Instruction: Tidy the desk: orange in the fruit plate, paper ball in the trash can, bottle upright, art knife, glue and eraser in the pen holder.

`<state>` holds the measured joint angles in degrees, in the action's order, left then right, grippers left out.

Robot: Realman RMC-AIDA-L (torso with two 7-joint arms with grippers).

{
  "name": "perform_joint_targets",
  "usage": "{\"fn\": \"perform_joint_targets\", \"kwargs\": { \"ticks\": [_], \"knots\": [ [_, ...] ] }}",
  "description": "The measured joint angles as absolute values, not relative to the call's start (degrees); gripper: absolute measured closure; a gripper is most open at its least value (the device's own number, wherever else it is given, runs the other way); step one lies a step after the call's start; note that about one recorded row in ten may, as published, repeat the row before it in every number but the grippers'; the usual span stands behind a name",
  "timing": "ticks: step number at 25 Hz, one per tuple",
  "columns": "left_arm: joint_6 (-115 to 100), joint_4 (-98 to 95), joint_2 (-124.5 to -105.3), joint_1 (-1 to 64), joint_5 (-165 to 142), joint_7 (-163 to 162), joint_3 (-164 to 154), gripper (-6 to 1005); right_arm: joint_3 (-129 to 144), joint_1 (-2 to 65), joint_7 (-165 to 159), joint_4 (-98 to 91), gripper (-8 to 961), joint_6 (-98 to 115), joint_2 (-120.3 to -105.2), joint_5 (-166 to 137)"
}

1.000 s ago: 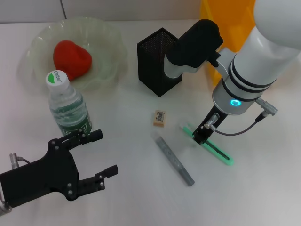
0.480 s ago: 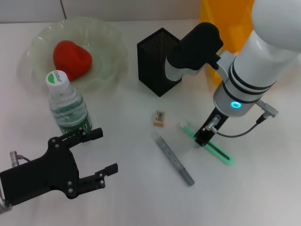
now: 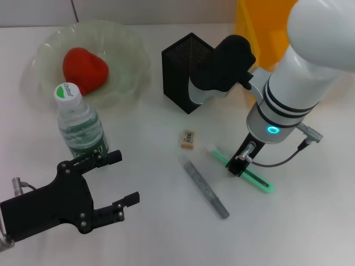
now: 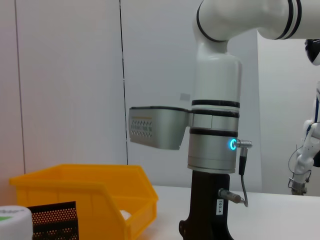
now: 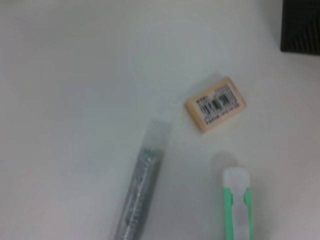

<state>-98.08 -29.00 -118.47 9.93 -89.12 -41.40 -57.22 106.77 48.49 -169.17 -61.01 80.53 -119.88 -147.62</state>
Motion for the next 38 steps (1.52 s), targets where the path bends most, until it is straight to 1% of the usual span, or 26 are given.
{"fn": "perform_joint_targets", "kwargs": {
  "ticks": [6, 9, 11, 12, 13, 14, 16, 17, 18, 20, 21, 22, 23, 26, 30, 32, 38],
  "knots": [
    [-98.08, -29.0, -118.47, 9.82, -89.12, -41.4, -57.21, 214, 106.29, 47.28, -169.18, -64.15, 783, 80.65, -119.83, -148.03],
    [-98.11, -29.0, -118.48, 9.76, -89.12, -41.4, -57.17, 214, 102.95, 44.62, -168.7, -70.76, 788, 81.01, -119.42, -148.13],
    [-98.16, -29.0, -118.48, 9.76, -89.12, -41.4, -57.19, 214, 98.11, 40.96, -166.8, -78.9, 783, 81.16, -119.35, -148.09],
    [-98.16, -29.0, -118.48, 9.76, -89.12, -41.4, -57.19, 214, 93.87, 36.83, -163.65, -86.37, 780, 78.73, -119.4, -146.87],
    [-98.2, -29.0, -118.47, 9.75, -89.11, -41.4, -57.2, 214, 93.87, 36.83, -163.65, -86.37, 777, 78.73, -119.4, -146.87],
    [-98.27, -29.0, -118.48, 9.75, -89.12, -41.4, -57.23, 214, 92.18, 34.28, -161.07, -89.76, 775, 76.06, -119.43, -145.09],
    [-98.29, -29.0, -118.47, 9.75, -89.12, -41.4, -57.22, 214, 90.54, 28.63, -153.75, -94.08, 769, 67.09, -119.35, -137.93],
    [-98.29, -29.0, -118.47, 9.77, -89.13, -41.4, -57.28, 214, 90.56, 24.54, -141.97, -93.72, 767, 55.59, -119.33, -126.41],
    [-98.29, -29.0, -118.47, 9.79, -89.12, -41.4, -57.32, 214, 90.56, 24.54, -141.97, -93.72, 764, 55.59, -119.33, -126.41],
    [-98.29, -29.0, -118.47, 9.84, -89.12, -41.4, -57.4, 214, 91.19, 23.07, -127.7, -89.26, 759, 47.76, -119.41, -112.73],
    [-98.29, -29.0, -118.47, 9.84, -89.12, -41.4, -57.4, 214, 91.54, 23.23, -118.8, -85.58, 756, 44.73, -119.44, -104.53],
    [-98.29, -29.0, -118.47, 9.9, -89.12, -41.4, -57.41, 214, 92.05, 25.08, -103.49, -76.95, 753, 42.38, -119.56, -90.99],
    [-98.29, -29.0, -118.47, 9.9, -89.12, -41.4, -57.41, 214, 92.05, 25.08, -103.49, -76.95, 751, 42.38, -119.56, -90.99],
    [-98.28, -29.0, -118.47, 9.91, -89.12, -41.4, -57.4, 214, 92.01, 29.27, -81.59, -62.15, 743, 42.0, -119.7, -70.38],
    [-98.27, -29.0, -118.47, 9.87, -89.12, -41.4, -57.42, 214, 91.66, 33.6, -61.24, -46.05, 732, 46.05, -119.52, -48.54],
    [-98.27, -29.0, -118.47, 9.87, -89.12, -41.4, -57.44, 214, 91.61, 34.82, -54.58, -39.76, 727, 47.96, -119.55, -41.48],
    [-98.31, -29.0, -118.47, 10.0, -89.12, -41.4, -57.42, 214, 91.6, 35.59, -53.58, -35.35, 710, 48.42, -119.67, -39.99]
  ]
}}
